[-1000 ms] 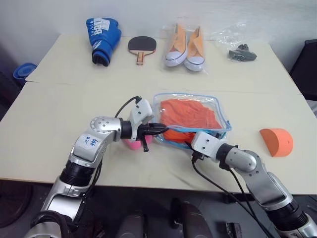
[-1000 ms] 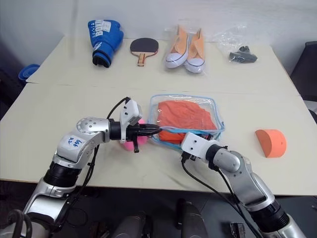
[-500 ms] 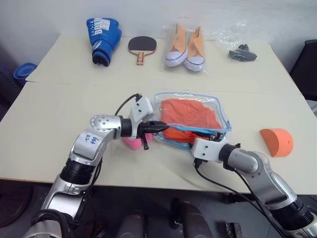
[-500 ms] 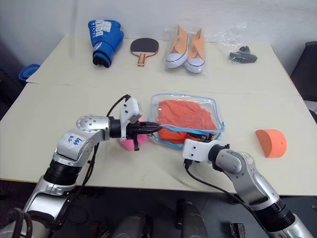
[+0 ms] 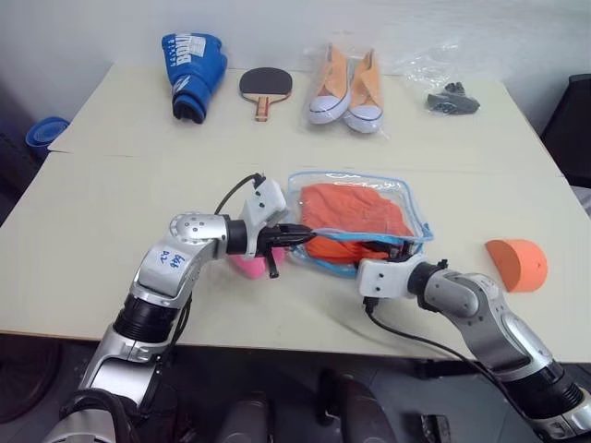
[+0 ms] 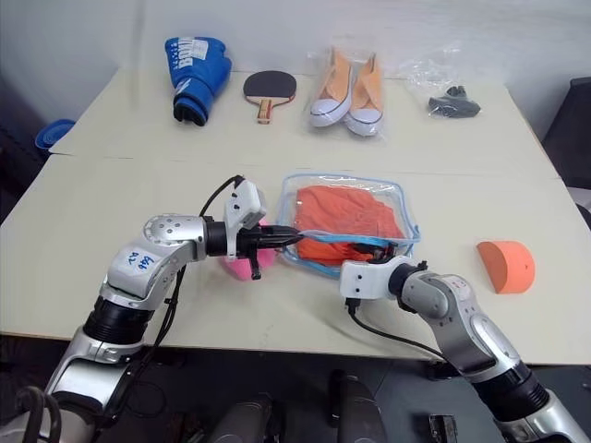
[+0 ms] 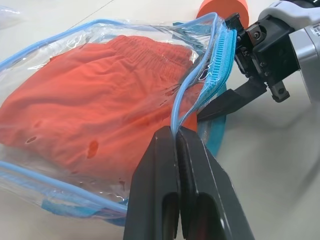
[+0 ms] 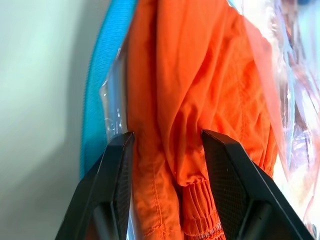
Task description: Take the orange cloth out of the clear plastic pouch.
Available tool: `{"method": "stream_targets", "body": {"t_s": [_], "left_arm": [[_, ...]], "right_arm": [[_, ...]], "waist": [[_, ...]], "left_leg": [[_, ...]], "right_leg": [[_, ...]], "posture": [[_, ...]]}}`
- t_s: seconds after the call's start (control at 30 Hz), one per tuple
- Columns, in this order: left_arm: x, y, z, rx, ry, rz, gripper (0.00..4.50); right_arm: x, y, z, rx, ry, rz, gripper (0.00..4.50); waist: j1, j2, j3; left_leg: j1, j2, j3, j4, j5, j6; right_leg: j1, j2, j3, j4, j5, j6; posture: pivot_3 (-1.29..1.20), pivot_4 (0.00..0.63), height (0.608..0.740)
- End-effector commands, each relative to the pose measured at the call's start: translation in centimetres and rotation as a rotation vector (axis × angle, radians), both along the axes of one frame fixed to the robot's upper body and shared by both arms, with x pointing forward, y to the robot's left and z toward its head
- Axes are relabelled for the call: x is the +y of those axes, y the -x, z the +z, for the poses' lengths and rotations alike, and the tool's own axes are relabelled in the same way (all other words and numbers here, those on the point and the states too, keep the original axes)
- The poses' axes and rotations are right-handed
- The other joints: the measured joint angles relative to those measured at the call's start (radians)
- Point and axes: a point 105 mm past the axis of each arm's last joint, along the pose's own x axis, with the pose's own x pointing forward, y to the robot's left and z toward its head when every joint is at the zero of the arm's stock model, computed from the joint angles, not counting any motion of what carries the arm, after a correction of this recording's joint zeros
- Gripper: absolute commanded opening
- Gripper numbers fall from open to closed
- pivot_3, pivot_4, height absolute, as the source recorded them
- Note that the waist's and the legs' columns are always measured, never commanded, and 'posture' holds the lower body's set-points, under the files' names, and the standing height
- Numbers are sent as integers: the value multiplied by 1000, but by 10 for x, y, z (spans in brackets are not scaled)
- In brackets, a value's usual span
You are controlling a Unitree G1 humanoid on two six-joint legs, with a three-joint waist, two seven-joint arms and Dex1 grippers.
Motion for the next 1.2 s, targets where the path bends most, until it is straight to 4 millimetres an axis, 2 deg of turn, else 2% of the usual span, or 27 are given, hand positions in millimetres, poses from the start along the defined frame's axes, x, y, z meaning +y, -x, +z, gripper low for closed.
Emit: {"method": "stream_targets", "body": {"t_s": [0.03, 0.3, 0.53, 0.63, 0.77, 0.83, 0.93, 1.2], "left_arm": [[1, -2, 13, -51, 23, 3, 0], [-2, -3, 15, -56, 32, -2, 0], [-5, -4, 16, -55, 42, -7, 0], [-5, -5, 16, -56, 44, -7, 0], [-5, -6, 17, -57, 47, -3, 0], [-5, -6, 17, -56, 47, -1, 0], [-5, -7, 16, -55, 48, 0, 0], [-6, -7, 16, -56, 50, -4, 0]], "right_arm": [[-6, 4, 3, -2, 38, 8, 2189], [-5, -2, -2, 13, 69, 9, 2189], [16, -18, -8, -7, 112, 37, 2189], [29, -25, -4, -40, 34, 24, 2189], [58, -11, 6, -12, -196, 84, 2189], [62, -8, 9, -25, -222, 94, 2189], [58, -14, 9, -27, -241, 62, 2189], [21, -37, -11, -65, -46, -116, 2189]], "waist": [[0, 0, 0], [-1, 0, 0], [-7, -1, 0], [-15, -1, -1], [-23, -1, 0], [-24, -1, 0], [-22, -1, 0], [-22, -1, 0]], "left_leg": [[0, 0, 0, 0, 0, 0], [0, 0, 0, 0, 0, 0], [1, 0, 0, 0, 0, -1], [1, 1, 0, 0, 1, -2], [1, 1, 0, -1, 1, -2], [1, 1, -1, -1, 1, -3], [1, 0, -1, 0, 1, -3], [1, 0, -1, -1, 1, -3]], "right_leg": [[0, 0, 0, 0, 0, 0], [0, 0, 0, 0, 0, 0], [0, 0, 0, 0, 0, 0], [1, 0, 0, 1, 0, 0], [0, 0, 0, 1, 0, -1], [0, 0, 0, 1, 0, -1], [0, 0, 0, 1, 0, -1], [0, -1, 0, 1, 0, -1]], "posture": [[0, 150, 740], [0, 150, 740], [0, 150, 740], [0, 150, 740], [0, 150, 740], [0, 150, 740], [0, 150, 740], [0, 150, 740]]}}
